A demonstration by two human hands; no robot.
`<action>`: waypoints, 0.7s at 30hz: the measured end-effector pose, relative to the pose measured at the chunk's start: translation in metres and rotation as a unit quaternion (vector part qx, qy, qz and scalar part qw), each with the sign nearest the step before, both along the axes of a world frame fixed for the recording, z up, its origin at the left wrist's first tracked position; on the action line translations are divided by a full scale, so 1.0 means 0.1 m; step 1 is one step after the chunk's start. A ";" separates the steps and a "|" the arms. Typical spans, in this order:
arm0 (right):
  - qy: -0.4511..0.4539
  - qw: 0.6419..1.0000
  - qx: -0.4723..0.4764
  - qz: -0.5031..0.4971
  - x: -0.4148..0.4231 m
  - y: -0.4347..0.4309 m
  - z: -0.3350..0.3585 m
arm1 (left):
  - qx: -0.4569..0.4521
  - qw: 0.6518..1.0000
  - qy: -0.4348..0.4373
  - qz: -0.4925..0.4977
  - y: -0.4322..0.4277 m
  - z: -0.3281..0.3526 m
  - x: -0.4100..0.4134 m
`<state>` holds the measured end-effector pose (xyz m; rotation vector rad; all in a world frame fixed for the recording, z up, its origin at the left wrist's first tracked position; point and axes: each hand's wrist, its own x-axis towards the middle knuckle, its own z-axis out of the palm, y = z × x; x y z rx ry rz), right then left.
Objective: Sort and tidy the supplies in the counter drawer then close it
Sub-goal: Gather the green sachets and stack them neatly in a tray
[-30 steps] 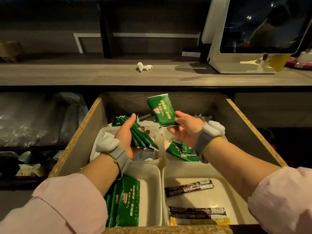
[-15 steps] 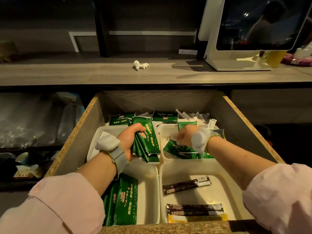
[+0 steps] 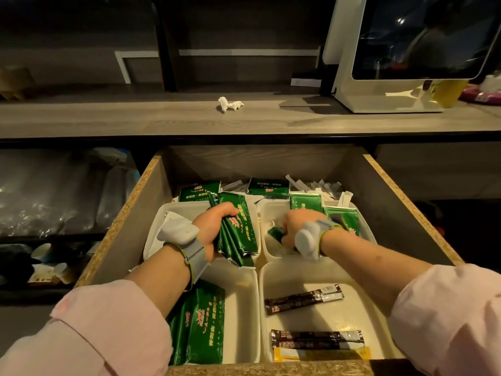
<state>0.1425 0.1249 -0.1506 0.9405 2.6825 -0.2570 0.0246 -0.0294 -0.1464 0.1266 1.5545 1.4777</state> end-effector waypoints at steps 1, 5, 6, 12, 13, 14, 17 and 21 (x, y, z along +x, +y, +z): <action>0.026 0.999 -0.021 -0.013 0.00 0.03 0.08 | -0.002 1.000 0.005 -0.001 0.00 0.02 0.01; 0.190 0.965 -0.157 -0.096 0.06 0.02 0.46 | -0.009 1.000 0.021 -0.019 0.01 0.06 0.04; 0.239 0.936 -0.223 -0.127 0.07 -0.05 0.53 | -0.007 0.999 0.026 -0.029 0.00 0.09 0.06; 0.254 0.832 -0.468 -0.157 0.03 -0.59 0.70 | -0.011 0.992 0.045 -0.115 -0.13 0.36 0.15; 0.230 0.837 -0.474 -0.147 0.03 -0.64 0.71 | -0.030 0.990 0.048 -0.130 -0.19 0.39 0.16; 0.204 0.841 -0.483 -0.136 0.05 -0.69 0.72 | -0.047 0.988 0.049 -0.140 -0.26 0.41 0.18; 0.136 0.843 -0.507 -0.119 0.12 -0.77 0.70 | -0.055 0.986 0.000 -0.160 -0.47 0.36 0.25; 0.073 0.857 -0.499 -0.104 0.18 -0.84 0.55 | -0.069 0.985 -0.012 -0.159 -0.64 0.14 0.42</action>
